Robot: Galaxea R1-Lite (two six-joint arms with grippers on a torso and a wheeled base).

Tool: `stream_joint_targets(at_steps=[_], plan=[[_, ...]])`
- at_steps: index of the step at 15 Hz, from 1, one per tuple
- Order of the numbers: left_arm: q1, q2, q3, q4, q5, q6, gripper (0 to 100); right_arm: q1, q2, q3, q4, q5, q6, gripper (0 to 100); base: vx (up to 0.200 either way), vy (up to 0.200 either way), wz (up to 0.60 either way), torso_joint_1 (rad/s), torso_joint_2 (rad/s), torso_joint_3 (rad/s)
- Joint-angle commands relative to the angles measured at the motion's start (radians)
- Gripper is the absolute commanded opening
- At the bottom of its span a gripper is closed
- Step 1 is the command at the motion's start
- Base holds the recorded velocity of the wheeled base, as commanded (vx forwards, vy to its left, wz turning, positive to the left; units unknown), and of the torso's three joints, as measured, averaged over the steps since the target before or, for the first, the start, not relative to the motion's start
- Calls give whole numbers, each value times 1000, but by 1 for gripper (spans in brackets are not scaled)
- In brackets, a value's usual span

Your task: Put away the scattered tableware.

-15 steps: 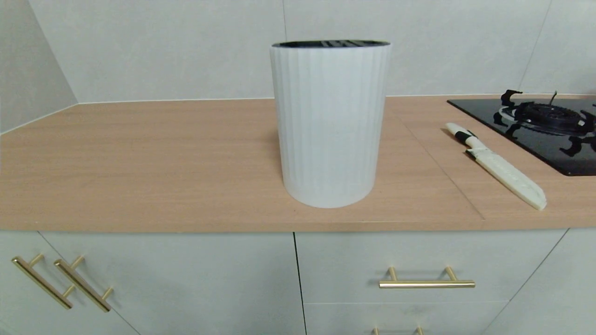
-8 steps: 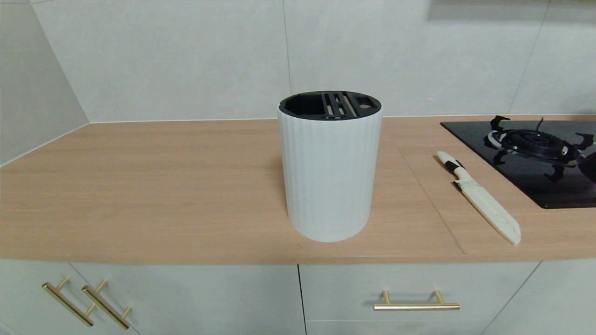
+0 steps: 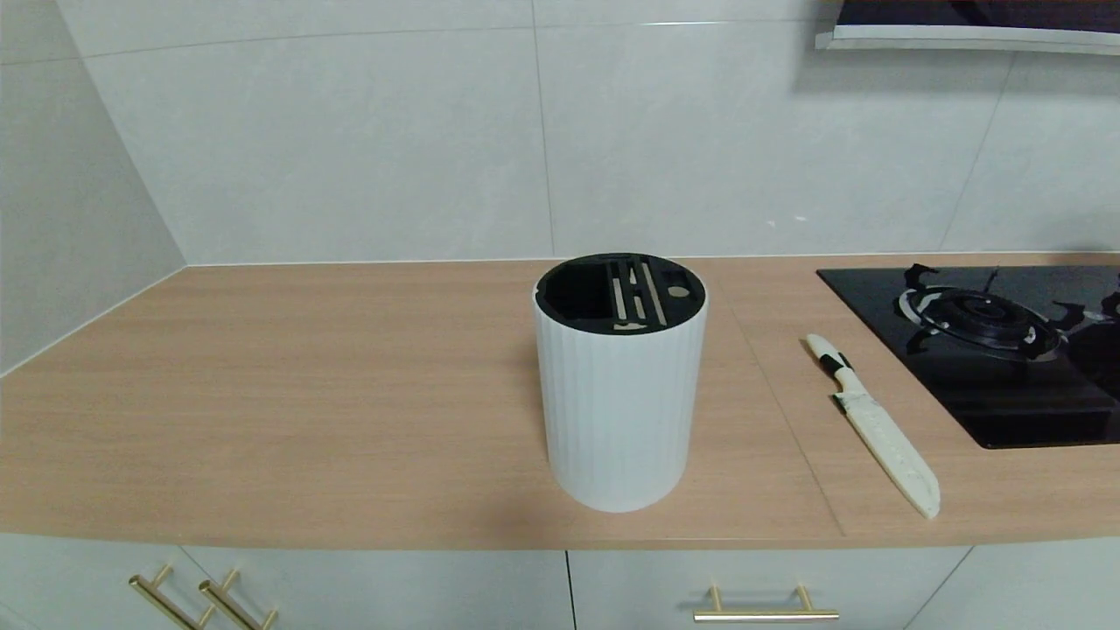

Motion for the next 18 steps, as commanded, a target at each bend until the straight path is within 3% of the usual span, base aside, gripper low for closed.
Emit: stream_joint_targets(at_steps=[1, 13, 18], plan=[[1, 0, 0, 0, 0, 0, 100, 0, 1, 0, 0, 0, 0, 100, 0, 0, 0, 232, -510, -286], [1, 0, 0, 0, 0, 0, 100, 0, 1, 0, 0, 0, 0, 100, 0, 0, 0, 258, -562, -306], [1, 0, 0, 0, 0, 0, 100, 0, 1, 0, 0, 0, 0, 100, 0, 0, 0, 182, -373, -200]])
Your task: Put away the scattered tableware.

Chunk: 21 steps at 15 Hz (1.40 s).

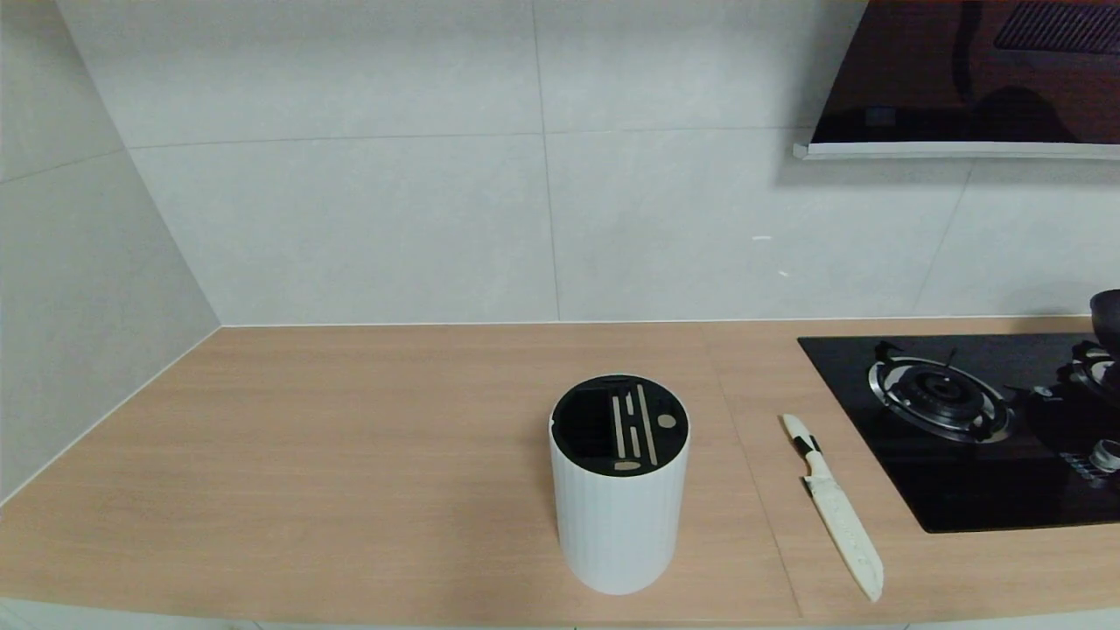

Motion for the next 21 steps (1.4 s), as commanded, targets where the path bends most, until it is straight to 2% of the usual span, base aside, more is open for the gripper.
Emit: stream_joint_targets(at_steps=[1, 9, 12, 14, 18, 21], plan=[[1, 0, 0, 0, 0, 0, 100, 0, 1, 0, 0, 0, 0, 100, 0, 0, 0, 0, 0, 0], [1, 0, 0, 0, 0, 0, 100, 0, 1, 0, -2, -3, -5, 100, 0, 0, 0, 0, 0, 0], [1, 0, 0, 0, 0, 0, 100, 2, 10, -98, -66, 11, 20, 100, 0, 0, 0, 0, 0, 0], [1, 0, 0, 0, 0, 0, 100, 10, 106, -143, 9, 65, 4, 100, 0, 0, 0, 0, 0, 0], [1, 0, 0, 0, 0, 0, 100, 22, 438, -207, 17, 128, 1, 100, 0, 0, 0, 0, 0, 0], [1, 0, 0, 0, 0, 0, 100, 106, 730, -321, 12, 121, 3, 100, 0, 0, 0, 0, 0, 0]])
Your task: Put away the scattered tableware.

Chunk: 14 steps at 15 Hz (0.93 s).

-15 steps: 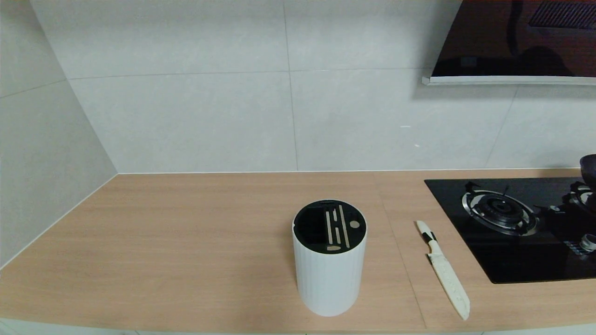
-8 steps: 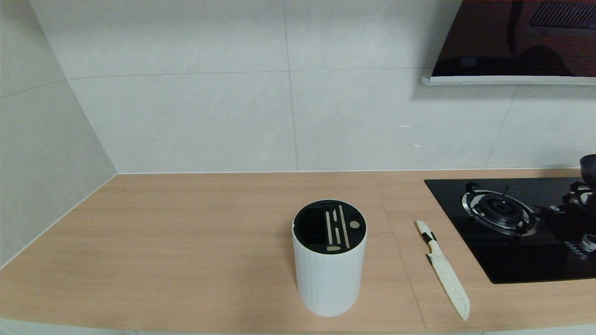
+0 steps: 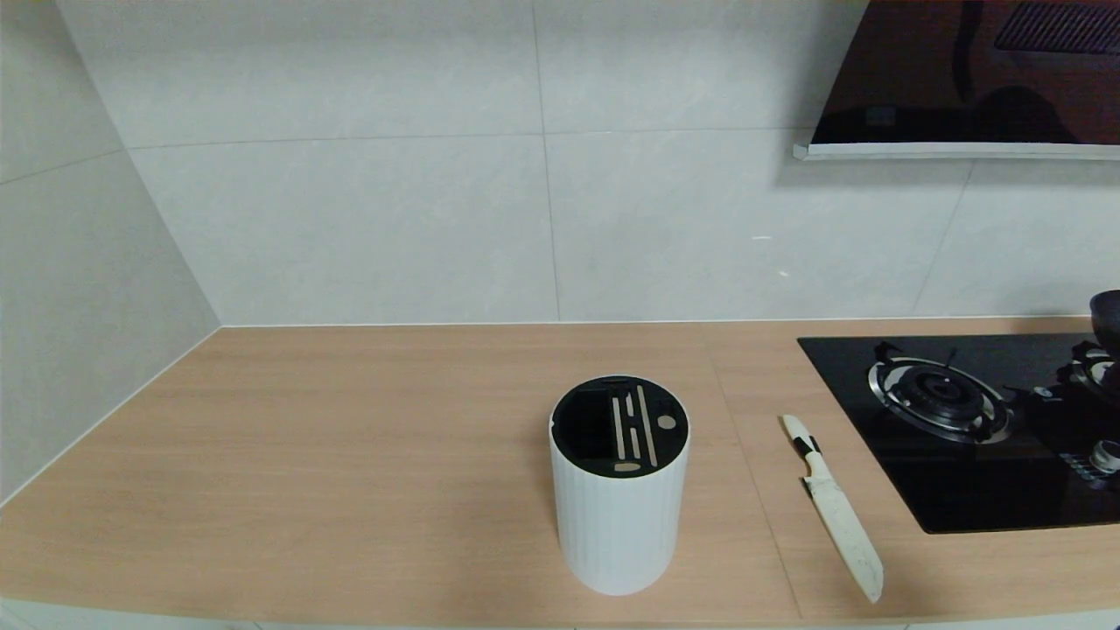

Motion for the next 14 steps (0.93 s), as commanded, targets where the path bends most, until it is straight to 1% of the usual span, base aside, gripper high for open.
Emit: stream_joint_targets(at_steps=[1, 3, 7, 8, 9, 11, 14], plan=[[1, 0, 0, 0, 0, 0, 100, 87, 361, -123, -7, 2, 2, 100, 0, 0, 0, 0, 0, 0], [1, 0, 0, 0, 0, 0, 100, 105, 533, -153, -48, 4, 7, 100, 0, 0, 0, 0, 0, 0], [1, 0, 0, 0, 0, 0, 100, 108, 858, -136, -375, -2, 27, 100, 0, 0, 0, 0, 0, 0], [1, 0, 0, 0, 0, 0, 100, 110, 870, -136, -392, -5, 30, 100, 0, 0, 0, 0, 0, 0], [1, 0, 0, 0, 0, 0, 100, 131, 962, -146, -487, -55, 36, 100, 0, 0, 0, 0, 0, 0], [1, 0, 0, 0, 0, 0, 100, 148, 1094, -164, -596, -128, 33, 100, 0, 0, 0, 0, 0, 0], [1, 0, 0, 0, 0, 0, 100, 171, 1255, -195, -714, -160, 30, 100, 0, 0, 0, 0, 0, 0]])
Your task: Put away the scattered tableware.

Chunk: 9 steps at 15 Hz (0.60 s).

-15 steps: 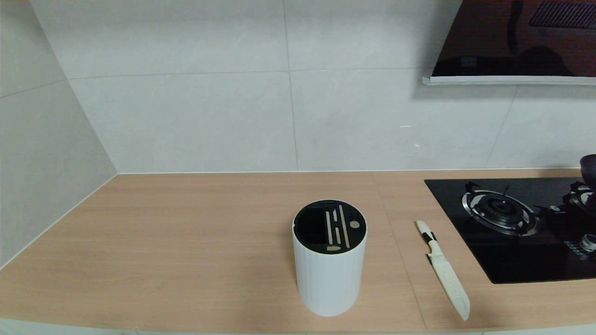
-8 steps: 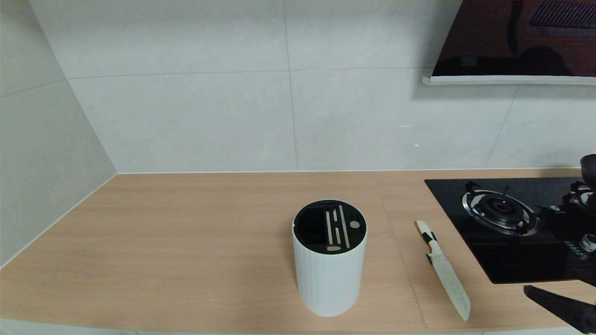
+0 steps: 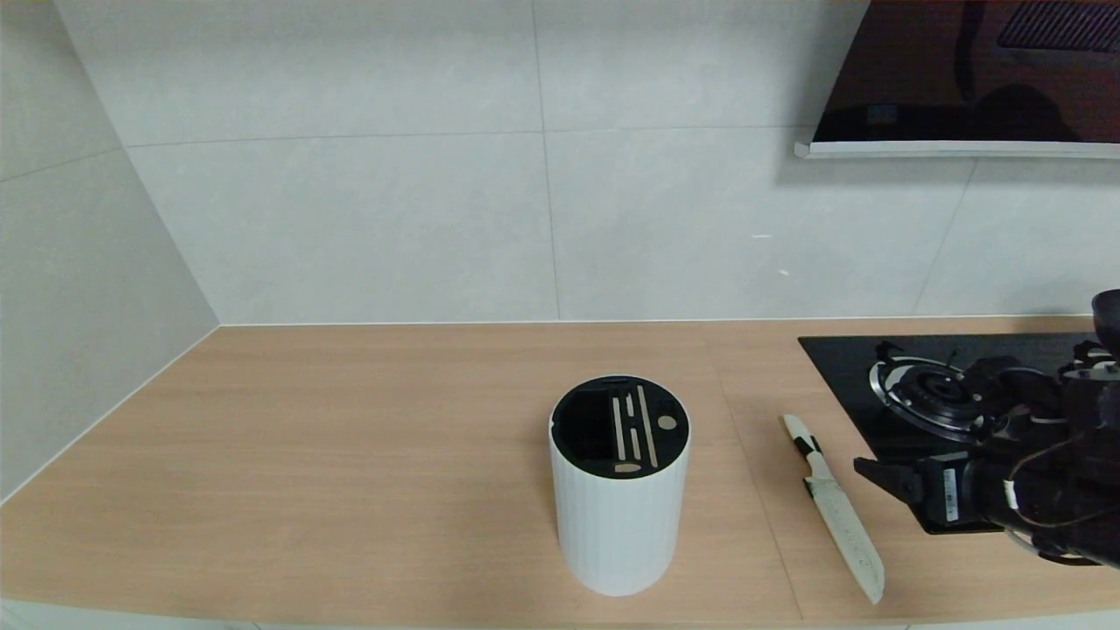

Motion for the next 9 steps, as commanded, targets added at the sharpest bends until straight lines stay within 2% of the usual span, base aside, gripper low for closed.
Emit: stream_joint_targets(at_steps=[1, 9], plan=[[0, 0, 0, 0, 0, 0, 100, 26, 211, -45, -73, -21, -1, 100, 0, 0, 0, 0, 0, 0], [0, 0, 0, 0, 0, 0, 100, 38, 456, -149, -79, -57, -1, 100, 0, 0, 0, 0, 0, 0]])
